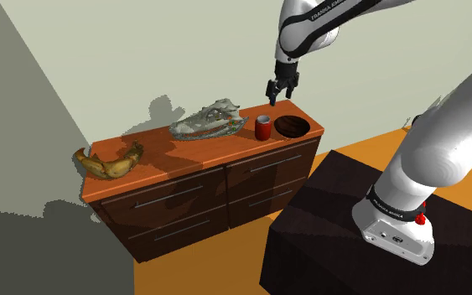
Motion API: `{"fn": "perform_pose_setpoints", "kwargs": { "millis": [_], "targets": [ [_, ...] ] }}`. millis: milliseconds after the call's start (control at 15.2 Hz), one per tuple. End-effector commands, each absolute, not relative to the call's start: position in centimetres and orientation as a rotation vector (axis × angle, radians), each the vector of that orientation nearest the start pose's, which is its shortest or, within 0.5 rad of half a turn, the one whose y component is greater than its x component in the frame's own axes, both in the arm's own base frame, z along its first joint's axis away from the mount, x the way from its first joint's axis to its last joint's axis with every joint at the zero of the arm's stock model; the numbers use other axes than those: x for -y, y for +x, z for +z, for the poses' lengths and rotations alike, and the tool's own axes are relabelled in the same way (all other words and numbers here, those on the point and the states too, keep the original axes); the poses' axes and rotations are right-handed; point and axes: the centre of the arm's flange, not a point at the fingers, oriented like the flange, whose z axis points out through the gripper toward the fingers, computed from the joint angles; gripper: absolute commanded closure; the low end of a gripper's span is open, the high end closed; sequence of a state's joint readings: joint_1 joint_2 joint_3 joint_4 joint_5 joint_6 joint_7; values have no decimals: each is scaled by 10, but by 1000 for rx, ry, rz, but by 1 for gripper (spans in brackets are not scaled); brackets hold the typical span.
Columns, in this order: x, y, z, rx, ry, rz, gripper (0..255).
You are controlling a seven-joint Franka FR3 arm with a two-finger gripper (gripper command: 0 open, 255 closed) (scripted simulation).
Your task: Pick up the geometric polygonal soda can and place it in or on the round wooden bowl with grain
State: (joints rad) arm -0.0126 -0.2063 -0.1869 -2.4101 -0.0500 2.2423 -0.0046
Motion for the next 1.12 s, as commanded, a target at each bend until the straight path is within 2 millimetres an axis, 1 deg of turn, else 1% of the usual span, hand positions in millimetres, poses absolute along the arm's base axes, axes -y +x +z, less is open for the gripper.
{"fn": "perform_pose_setpoints", "kwargs": {
  "millis": [0,792,1056],
  "targets": [
    [103,471,372,-257,-3138,-50,0],
    [155,556,248,-277,-3142,-8,0],
    [156,556,227,-277,-3142,-8,0]
  ]
}}
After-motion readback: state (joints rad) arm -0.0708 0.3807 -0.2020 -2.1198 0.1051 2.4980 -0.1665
